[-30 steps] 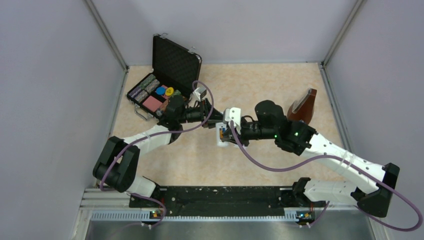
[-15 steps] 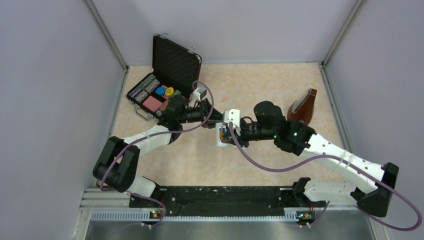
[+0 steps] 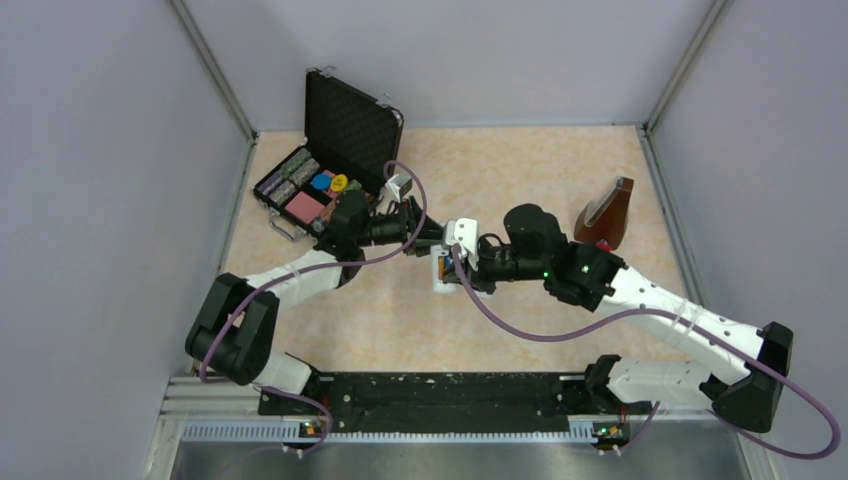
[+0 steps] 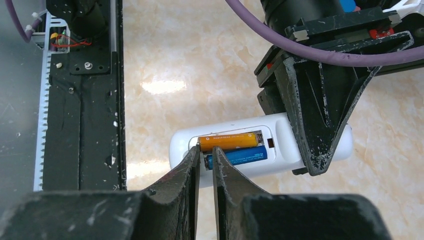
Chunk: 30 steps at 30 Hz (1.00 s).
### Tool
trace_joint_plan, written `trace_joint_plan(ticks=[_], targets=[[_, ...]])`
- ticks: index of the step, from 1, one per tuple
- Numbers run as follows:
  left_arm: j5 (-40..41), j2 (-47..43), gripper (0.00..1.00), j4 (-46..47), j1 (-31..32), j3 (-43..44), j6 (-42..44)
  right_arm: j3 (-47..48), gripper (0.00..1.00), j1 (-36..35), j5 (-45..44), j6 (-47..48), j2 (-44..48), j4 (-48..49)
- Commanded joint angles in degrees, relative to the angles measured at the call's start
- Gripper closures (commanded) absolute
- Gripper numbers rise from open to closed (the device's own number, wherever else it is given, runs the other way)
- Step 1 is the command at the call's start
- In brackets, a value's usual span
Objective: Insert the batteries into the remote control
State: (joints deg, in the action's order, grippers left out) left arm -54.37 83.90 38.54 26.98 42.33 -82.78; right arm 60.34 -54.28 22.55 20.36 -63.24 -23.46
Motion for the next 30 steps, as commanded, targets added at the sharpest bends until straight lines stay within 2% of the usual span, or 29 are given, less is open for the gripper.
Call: trace_joint_plan(ticks=[1,8,15,30], targets=[[-0.73,-2.29,1.0,3.16,-0.02,1.63,-0.19,-0.3,0.86,-0.78,-2.06,-0.53,0.03,3.05],[-0.74,-2.29,1.0,3.24,-0.01,1.69,0.13,0.1,0.85,-0.75,-4.13,-2.3,0.4,3.75],[-0.3,-2.46,1.0,1.8,-0.02,1.77,1.37,0.42,0.71,-0.76,-1.83,-3.17,2.49,4.44],[0.13,-3.56,1.0,-1.52,-0.08,1.54,3.67,0.73,0.69,-0.74,0.8,-2.42,1.85,3.61]])
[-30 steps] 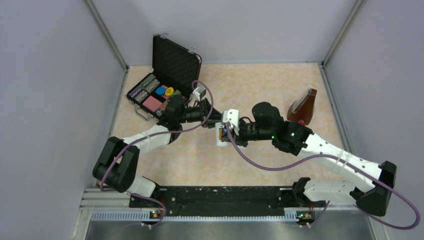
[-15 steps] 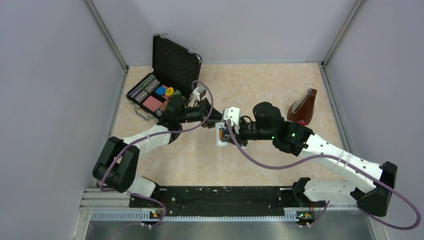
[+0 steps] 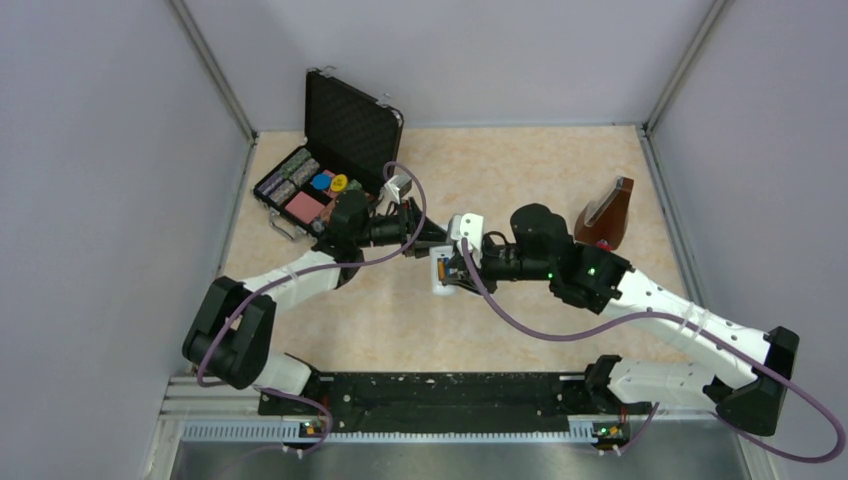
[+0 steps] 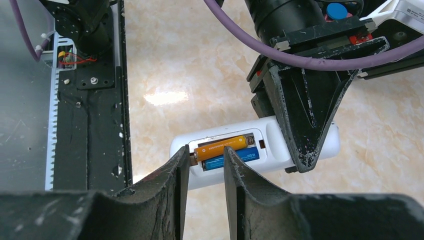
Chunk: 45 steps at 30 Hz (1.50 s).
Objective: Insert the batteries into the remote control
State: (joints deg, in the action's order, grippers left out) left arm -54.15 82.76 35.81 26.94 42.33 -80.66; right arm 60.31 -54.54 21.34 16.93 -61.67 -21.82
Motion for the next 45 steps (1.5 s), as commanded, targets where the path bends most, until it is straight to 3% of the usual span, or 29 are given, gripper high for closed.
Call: trace_joint_plan(ticks=[1,26,34,45], targets=[[-0.08,-2.53,1.0,1.13,0.03,1.48,1.63,0.73,0.69,-0.5,2.12,1.16,0.13,1.93],[-0.58,-2.5,1.0,0.39,-0.02,1.69,2.14,0.24,0.72,-0.51,2.1,3.08,-2.91,1.45],[-1.45,-2.3,1.0,0.27,0.02,1.82,2.52,0.64,0.87,-0.52,1.06,2.98,-4.26,1.56],[-2.08,-1.95,1.0,-0.01,0.04,2.38,2.94,1.6,0.88,-0.49,-2.32,1.82,-5.93,1.49]])
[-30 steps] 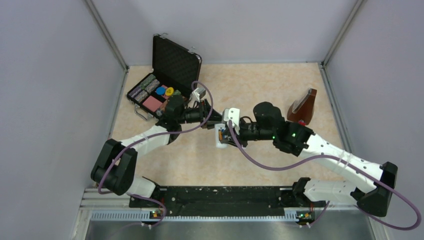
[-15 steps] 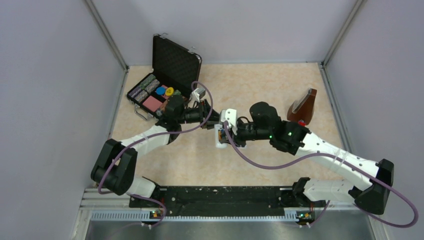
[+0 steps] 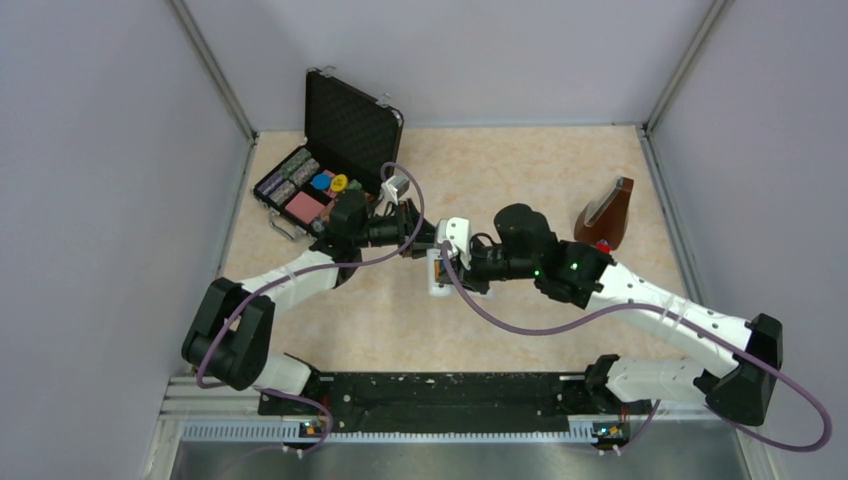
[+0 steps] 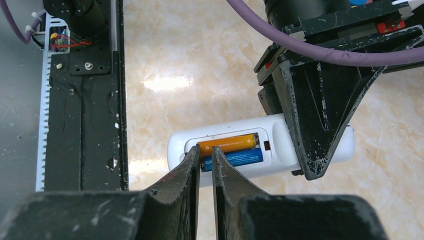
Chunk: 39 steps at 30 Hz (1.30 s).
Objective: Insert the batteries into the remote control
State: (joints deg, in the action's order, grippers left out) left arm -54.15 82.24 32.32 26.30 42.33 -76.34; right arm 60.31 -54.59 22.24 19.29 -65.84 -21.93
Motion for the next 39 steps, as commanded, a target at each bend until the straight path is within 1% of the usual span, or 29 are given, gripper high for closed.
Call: trace_joint_plan(ticks=[1,9,14,17,26,28,32,33,34,37,39], targets=[[-2.1,-1.4,1.0,3.34,0.62,2.44,-1.32,1.83,0.88,-0.44,-3.71,-0.77,-2.11,1.41],[-2.31,-0.72,1.0,2.75,0.61,3.15,-1.34,2.77,0.88,-0.48,-6.94,-3.26,-4.02,1.38],[-2.66,-0.84,1.0,2.48,0.65,3.54,-0.19,4.64,0.93,-0.48,-8.78,-4.74,-5.84,-0.34],[-2.58,-1.17,1.0,1.5,0.65,3.8,1.18,5.36,1.0,-0.45,-9.13,-6.2,-7.22,-0.75],[-2.67,-2.36,1.0,0.87,0.6,4.15,3.23,5.79,1.0,-0.45,-10.38,-9.29,-9.08,-0.77],[-2.15,-3.04,1.0,-0.49,0.5,4.23,4.94,6.52,1.0,-0.47,-11.11,-11.01,-9.15,-0.78],[0.45,-4.91,1.0,-8.37,-0.92,4.46,11.73,8.1,1.0,-0.44,-11.15,-14.26,-7.39,-0.41],[1.33,-5.89,1.0,-10.33,-1.54,4.3,12.9,8.29,0.99,-0.49,-11.31,-15.23,-6.19,-0.04],[2.09,-6.69,1.0,-10.71,-2.13,3.89,13.54,8.58,0.95,-0.39,-11.38,-16.11,-5.26,0.38],[5.29,-9.76,1.0,-11.12,-3.74,2.2,14.69,9.19,0.74,-0.28,-13.81,-20.41,-2.49,1.48],[8.04,-12.15,1.0,-11.89,-4.23,1.07,15.86,9.97,0.69,0.36,-16.75,-25.5,-1.52,1.58]])
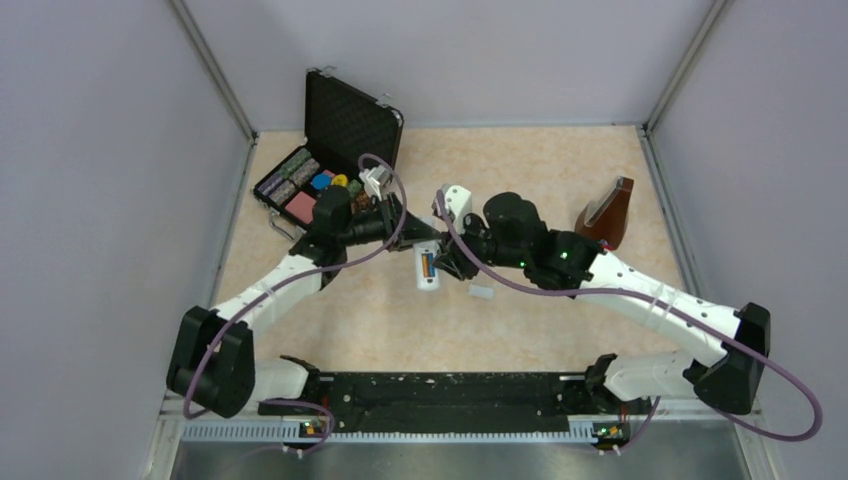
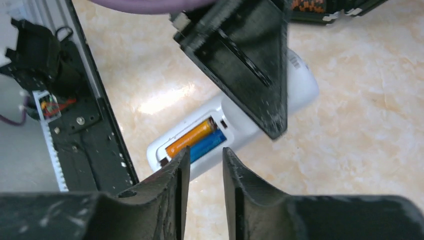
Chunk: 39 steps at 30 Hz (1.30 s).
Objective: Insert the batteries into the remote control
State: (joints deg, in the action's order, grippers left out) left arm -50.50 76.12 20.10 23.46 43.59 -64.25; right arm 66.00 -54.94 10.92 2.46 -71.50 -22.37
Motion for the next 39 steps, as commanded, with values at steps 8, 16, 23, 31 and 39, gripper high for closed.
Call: trace_joint_plan(ticks=[8,16,23,31,39], targets=[[20.82,-19.52,1.0,-3.86,-1.5,-5.44,10.01,2.49,0.59,4.66,-18.66,-26.2,5.9,1.36],[38.45,-36.04,1.0,-7.4,-1.47,-13.55,8.86,-1.7,0.54,11.94,-16.53,-31.75,-0.02,-10.28],[53.46,-47.39,1.0,-7.83,-1.45,-23.81,-0.49,-7.48,0.52,12.09,-9.24,-28.42,-5.47,-8.11],[59.4,-47.14,1.0,-2.4,-1.45,-34.99,-13.55,-8.45,0.4,11.16,3.64,-33.22,-5.36,0.56],[57.19,-43.96,1.0,-7.2,-1.32,-31.25,-12.92,2.29,0.2,0.62,5.58,-20.98,-9.79,6.46]])
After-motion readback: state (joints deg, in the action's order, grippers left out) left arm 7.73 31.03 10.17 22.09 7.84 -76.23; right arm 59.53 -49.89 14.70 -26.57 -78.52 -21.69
